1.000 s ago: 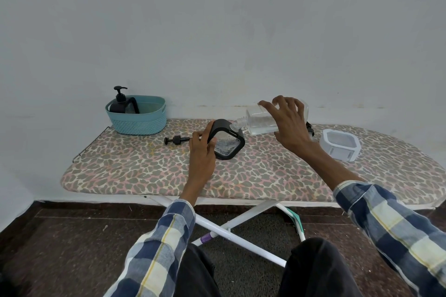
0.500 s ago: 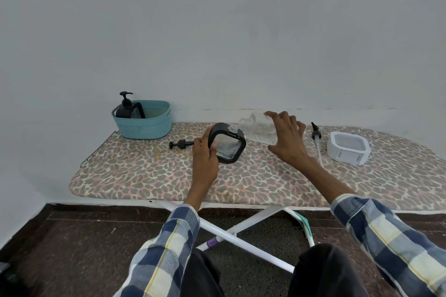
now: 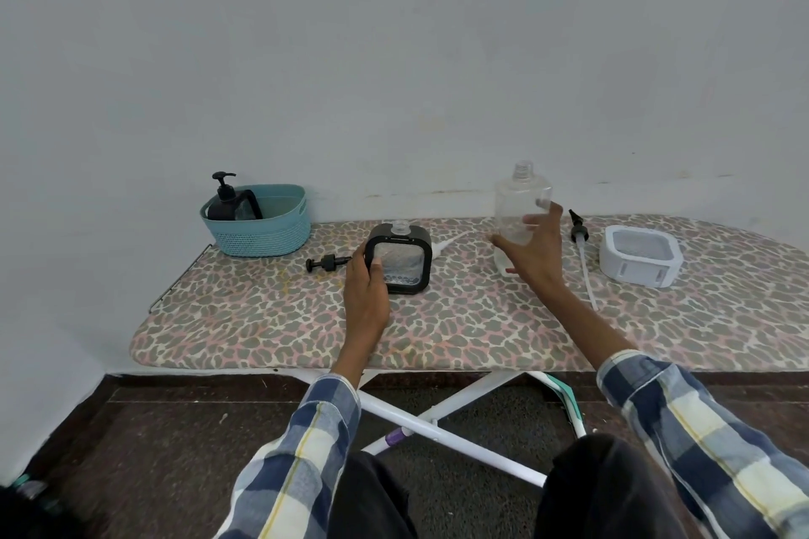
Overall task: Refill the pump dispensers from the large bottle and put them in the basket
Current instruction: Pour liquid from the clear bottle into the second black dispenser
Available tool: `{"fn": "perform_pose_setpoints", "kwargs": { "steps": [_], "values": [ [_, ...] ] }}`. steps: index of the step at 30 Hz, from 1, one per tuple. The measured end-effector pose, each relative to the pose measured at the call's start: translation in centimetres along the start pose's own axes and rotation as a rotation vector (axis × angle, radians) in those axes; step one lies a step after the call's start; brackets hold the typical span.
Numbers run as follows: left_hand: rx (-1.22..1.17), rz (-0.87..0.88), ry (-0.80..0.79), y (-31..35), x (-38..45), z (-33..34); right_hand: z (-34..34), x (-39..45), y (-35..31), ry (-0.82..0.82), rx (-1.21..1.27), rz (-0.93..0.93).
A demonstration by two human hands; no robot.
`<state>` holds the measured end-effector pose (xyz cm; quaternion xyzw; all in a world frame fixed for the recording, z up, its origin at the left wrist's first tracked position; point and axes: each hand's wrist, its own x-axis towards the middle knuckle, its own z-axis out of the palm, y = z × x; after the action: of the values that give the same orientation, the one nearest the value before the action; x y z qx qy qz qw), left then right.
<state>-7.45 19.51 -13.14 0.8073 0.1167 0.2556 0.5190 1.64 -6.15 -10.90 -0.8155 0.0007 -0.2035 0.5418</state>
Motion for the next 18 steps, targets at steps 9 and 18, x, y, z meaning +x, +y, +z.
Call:
{"fn": "perform_pose_setpoints", "kwargs": {
  "steps": [9,18],
  "values": [
    [-0.001,-0.014,0.016,-0.2,0.0,0.1,-0.5,-1.1,0.9,-0.052,-0.006,0.039],
    [-0.017,-0.003,0.013,-0.5,0.3,0.1,2.5,-7.7,-2.0,0.242,0.045,-0.172]
  ]
}}
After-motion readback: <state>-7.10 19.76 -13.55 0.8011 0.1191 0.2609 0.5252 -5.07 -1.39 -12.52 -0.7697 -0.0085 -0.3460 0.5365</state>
